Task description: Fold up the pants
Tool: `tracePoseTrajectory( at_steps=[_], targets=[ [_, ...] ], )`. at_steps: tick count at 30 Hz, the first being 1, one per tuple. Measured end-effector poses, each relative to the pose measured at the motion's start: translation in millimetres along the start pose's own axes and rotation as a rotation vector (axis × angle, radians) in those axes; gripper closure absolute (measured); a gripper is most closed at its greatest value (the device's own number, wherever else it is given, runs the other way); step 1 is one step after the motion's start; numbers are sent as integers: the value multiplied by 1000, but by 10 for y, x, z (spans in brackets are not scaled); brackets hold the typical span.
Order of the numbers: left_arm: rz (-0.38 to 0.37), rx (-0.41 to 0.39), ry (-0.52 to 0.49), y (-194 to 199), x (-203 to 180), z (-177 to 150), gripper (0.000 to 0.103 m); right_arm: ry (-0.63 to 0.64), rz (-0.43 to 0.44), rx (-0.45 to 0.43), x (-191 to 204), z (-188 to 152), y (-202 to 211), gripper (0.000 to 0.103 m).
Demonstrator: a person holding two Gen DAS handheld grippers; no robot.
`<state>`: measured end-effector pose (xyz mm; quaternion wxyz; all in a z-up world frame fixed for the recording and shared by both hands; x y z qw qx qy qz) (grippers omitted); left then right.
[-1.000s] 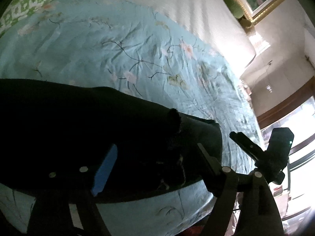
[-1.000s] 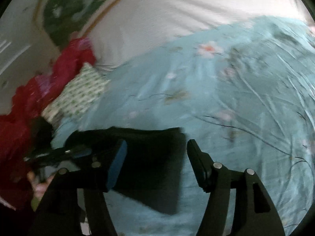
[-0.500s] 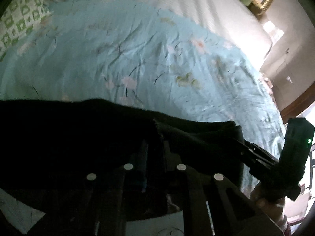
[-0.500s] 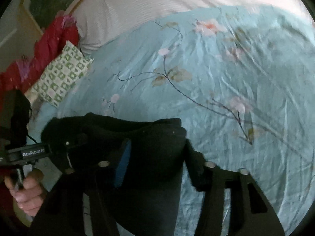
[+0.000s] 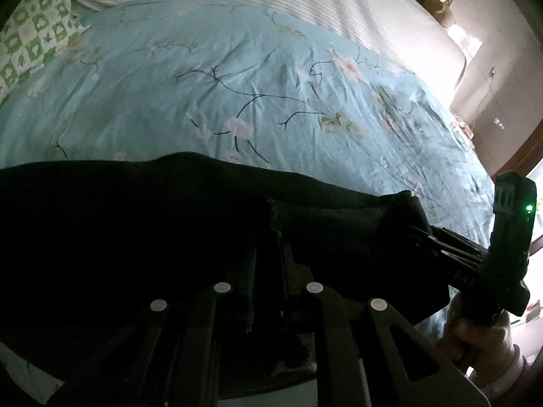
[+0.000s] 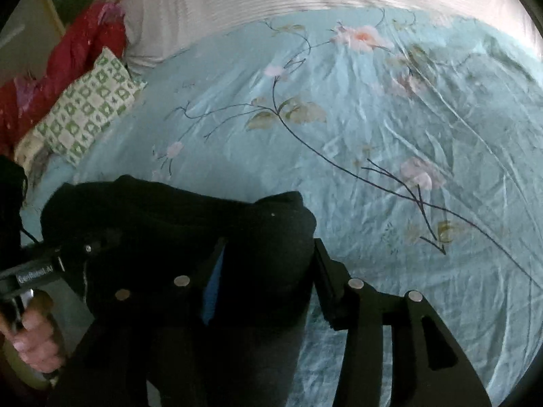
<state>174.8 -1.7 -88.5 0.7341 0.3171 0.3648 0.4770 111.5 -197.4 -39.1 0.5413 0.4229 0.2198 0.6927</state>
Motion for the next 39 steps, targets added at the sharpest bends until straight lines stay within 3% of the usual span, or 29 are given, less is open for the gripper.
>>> tracePoseTrajectory(
  at_steps=[1, 3, 5, 9, 12, 16, 20, 29, 39],
  targets=[
    [-11, -1, 8, 21, 16, 5, 87, 0, -5, 2, 12, 16, 22, 55],
    [-27, -10, 40, 111, 79, 0, 73, -19, 6, -9, 54, 53, 118, 54],
    [-22, -26, 70, 203, 139, -3, 66, -40, 18, -41, 83, 106, 265, 53],
    [24, -56, 141, 417, 344, -108, 66, -28, 26, -106, 201, 221, 499, 52],
    [16, -75, 233, 584, 535, -245, 65, 9, 40, -157, 356, 309, 640, 52],
    [56, -100, 343, 805, 838, -467, 61, 76, 123, -118, 721, 337, 597, 52],
    [98, -114, 402, 987, 1100, -640, 46, 159, 191, -59, 1125, 281, 425, 52],
    [202, -140, 556, 1274, 1669, -987, 40, 274, 313, 56, 1858, 126, -2, 52],
    [213, -135, 657, 1271, 2056, -1130, 36, 360, 408, 155, 2378, 47, -343, 46]
  ],
)
Point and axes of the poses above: each gripper's, at about its wrist camera, not at the fingertips, and y roughly against the way its jaws point, x to its left, z to its top, the point moved 8 cm from there along -y, roughly the way its jaws point, and after that the axes turned 7 degrees about -y, right-handed, at the moved point
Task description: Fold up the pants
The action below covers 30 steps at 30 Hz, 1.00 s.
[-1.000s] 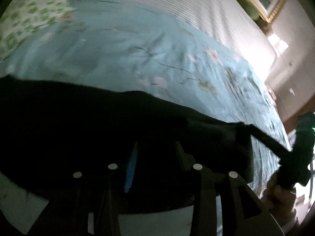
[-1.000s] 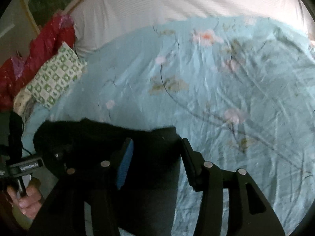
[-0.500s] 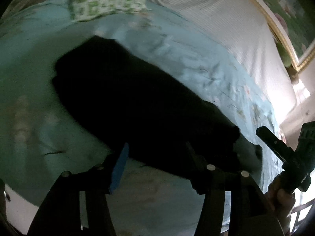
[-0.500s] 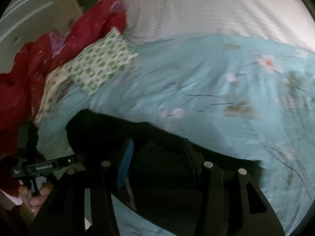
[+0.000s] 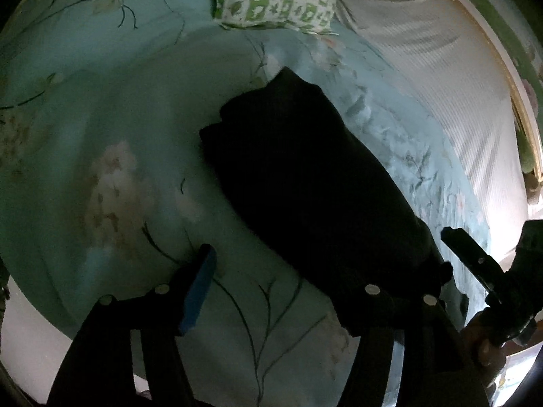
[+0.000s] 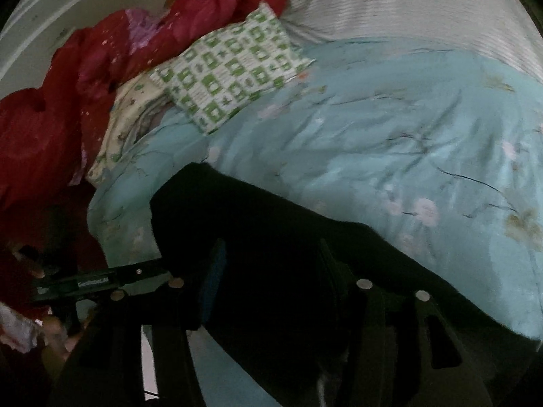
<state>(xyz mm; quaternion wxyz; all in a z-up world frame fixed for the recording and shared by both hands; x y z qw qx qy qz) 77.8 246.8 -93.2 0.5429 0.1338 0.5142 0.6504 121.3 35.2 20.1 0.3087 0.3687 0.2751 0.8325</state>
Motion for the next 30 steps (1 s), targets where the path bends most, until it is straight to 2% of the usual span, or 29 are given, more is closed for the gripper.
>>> tracePoseTrajectory(
  at_steps=[5, 8, 17, 22, 25, 27, 28, 29, 30],
  targets=[
    [-2, 6, 47, -75, 75, 107, 34, 36, 58, 64, 168, 131, -352, 46],
    [-1, 8, 79, -135, 97, 185, 33, 77, 61, 98, 258, 219, -557, 46],
    [-5, -10, 78, -199, 127, 281, 34, 205, 110, 195, 617, 499, -1149, 46],
    [-8, -15, 84, -211, 139, 301, 34, 223, 137, 269, 689, 584, -1441, 46],
    [5, -22, 83, -216, 139, 315, 38, 239, 155, 322, 735, 572, -1595, 46],
    [22, -34, 95, -218, 160, 331, 48, 251, 162, 339, 769, 551, -1667, 46],
    [33, -40, 100, -215, 174, 337, 52, 258, 164, 342, 784, 539, -1684, 52],
    [44, -46, 102, -215, 187, 347, 58, 261, 173, 347, 807, 527, -1690, 67],
    [42, -48, 100, -218, 187, 360, 66, 261, 177, 344, 816, 518, -1680, 68]
  ],
)
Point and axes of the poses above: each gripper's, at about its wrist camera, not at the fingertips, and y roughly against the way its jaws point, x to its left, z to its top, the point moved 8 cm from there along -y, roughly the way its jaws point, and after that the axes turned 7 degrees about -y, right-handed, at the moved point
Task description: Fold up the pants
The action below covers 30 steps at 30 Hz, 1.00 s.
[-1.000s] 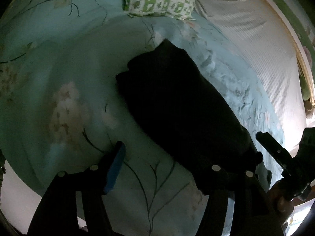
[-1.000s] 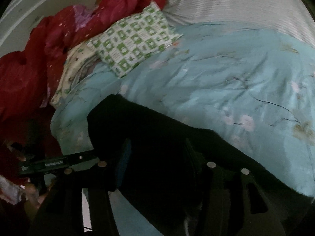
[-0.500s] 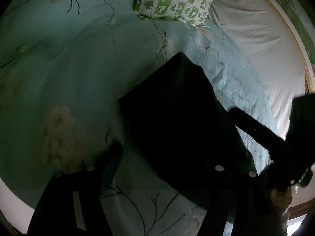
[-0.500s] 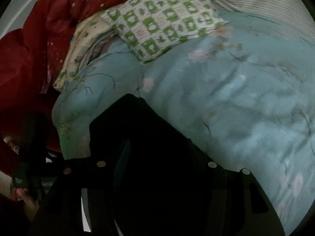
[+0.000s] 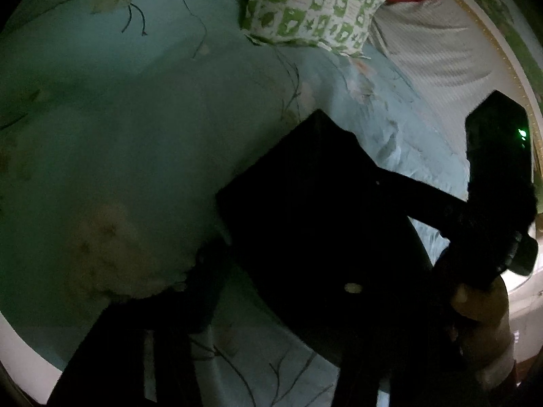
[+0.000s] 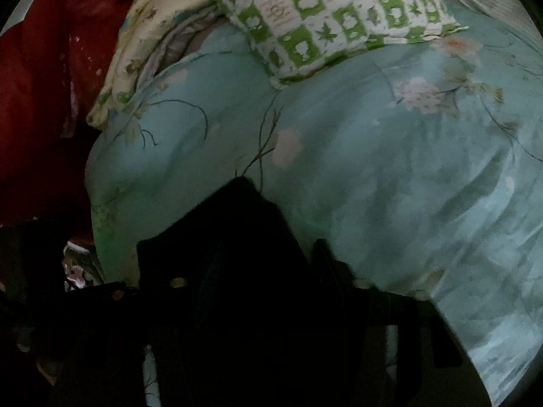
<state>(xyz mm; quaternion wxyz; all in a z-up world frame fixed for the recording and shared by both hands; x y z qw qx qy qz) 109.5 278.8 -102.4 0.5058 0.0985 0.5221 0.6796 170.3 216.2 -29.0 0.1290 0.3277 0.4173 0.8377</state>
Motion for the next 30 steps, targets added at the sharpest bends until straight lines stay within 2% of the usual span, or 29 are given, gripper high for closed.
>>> tracePoseTrajectory(
  at_steps=[3, 6, 15, 23, 30],
  targets=[
    [-9, -4, -14, 18, -50, 18, 78, 1, 1, -28, 18, -24, 78, 75],
    [-18, -20, -35, 94, -127, 37, 84, -17, 18, -64, 36, -41, 209, 79],
    [-104, -73, -98, 502, -540, 94, 86, -65, 91, -235, 119, -143, 948, 82],
    [-219, -124, -263, 874, -1381, -39, 87, -154, 142, -412, -34, -478, 1759, 84],
    [-296, -122, -429, 994, -2161, -383, 87, -252, 142, -562, -328, -920, 2400, 85]
  ],
)
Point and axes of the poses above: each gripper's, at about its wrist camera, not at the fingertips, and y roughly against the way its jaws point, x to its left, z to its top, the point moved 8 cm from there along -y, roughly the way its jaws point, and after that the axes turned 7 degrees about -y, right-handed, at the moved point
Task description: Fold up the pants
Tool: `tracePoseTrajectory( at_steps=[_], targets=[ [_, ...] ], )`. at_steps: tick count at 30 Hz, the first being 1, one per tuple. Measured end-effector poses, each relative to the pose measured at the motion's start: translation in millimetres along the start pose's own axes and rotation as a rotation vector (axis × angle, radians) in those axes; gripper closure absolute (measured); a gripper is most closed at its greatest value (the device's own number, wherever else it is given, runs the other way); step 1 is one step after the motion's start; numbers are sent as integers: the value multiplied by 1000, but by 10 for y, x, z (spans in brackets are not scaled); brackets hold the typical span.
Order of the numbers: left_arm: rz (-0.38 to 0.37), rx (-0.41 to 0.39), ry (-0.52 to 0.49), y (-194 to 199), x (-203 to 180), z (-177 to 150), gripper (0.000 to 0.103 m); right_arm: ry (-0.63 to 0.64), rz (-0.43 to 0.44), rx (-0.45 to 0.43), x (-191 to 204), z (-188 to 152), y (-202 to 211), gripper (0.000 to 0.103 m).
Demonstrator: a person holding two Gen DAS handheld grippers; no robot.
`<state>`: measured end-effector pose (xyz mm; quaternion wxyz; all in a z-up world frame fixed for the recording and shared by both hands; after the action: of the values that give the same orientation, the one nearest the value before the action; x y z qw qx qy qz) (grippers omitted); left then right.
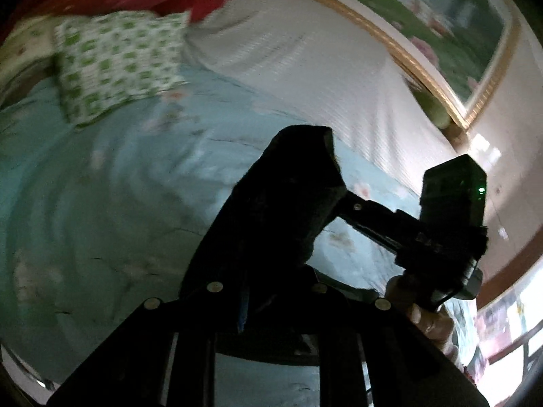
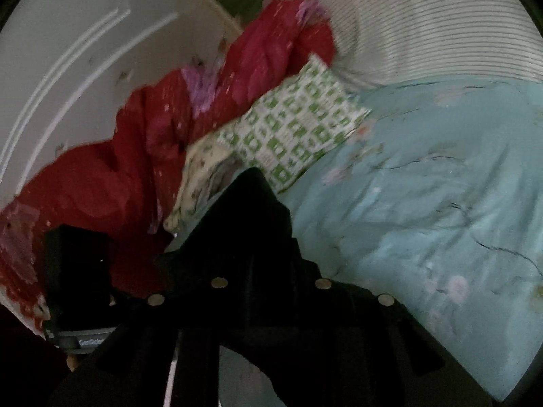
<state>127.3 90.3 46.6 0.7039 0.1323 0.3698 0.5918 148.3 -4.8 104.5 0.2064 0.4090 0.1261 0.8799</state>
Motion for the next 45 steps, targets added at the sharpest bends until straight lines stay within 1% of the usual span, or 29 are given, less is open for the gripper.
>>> tracePoseTrajectory(
  at_steps=[3, 11, 17, 24, 28, 31, 34, 36, 40, 45],
  targets=[
    [-17, 18, -44, -33, -289, -70, 87, -38, -11, -47, -149, -53, 274, 85],
    [-29, 79, -158, -242, -832, -279, 87, -117, -47, -127, -493, -221, 787, 85],
    [-18, 101, -267, -434, -1176, -493, 87, -180, -61, -178, -790, -350, 1044, 86],
    [2, 126, -350, -685, -1360, -755, 86, -245, -90, -194, -1106, -524, 1176, 86],
    [-3, 132, -383, -757, -1432, -861, 86, -254, -114, -204, -1191, -607, 1251, 86],
    [-3, 147, -413, -826, -1472, -949, 86, -287, -126, -203, -1276, -669, 1292, 85],
    [-15, 159, -426, -851, -1504, -1005, 86, -314, -150, -204, -1339, -736, 1339, 85],
    [-28, 163, -437, -859, -1537, -1036, 86, -308, -171, -213, -1338, -772, 1381, 85],
    [-51, 181, -467, -892, -1606, -1131, 85, -301, -238, -226, -1370, -836, 1476, 85],
    [-78, 208, -496, -943, -1670, -1259, 82, -318, -265, -261, -1400, -894, 1641, 86]
  ],
)
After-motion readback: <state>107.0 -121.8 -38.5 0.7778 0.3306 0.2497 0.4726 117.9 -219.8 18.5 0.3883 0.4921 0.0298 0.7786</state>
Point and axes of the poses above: each gripper's, at about its wrist camera, not at the fingertips, and y roughly against the way its jaws point, x to its left, z to its top, the point moved 8 cm from there along -y, roughly the way its jaws point, and after that the axes turned 7 degrees about -y, right-handed, at the moved point
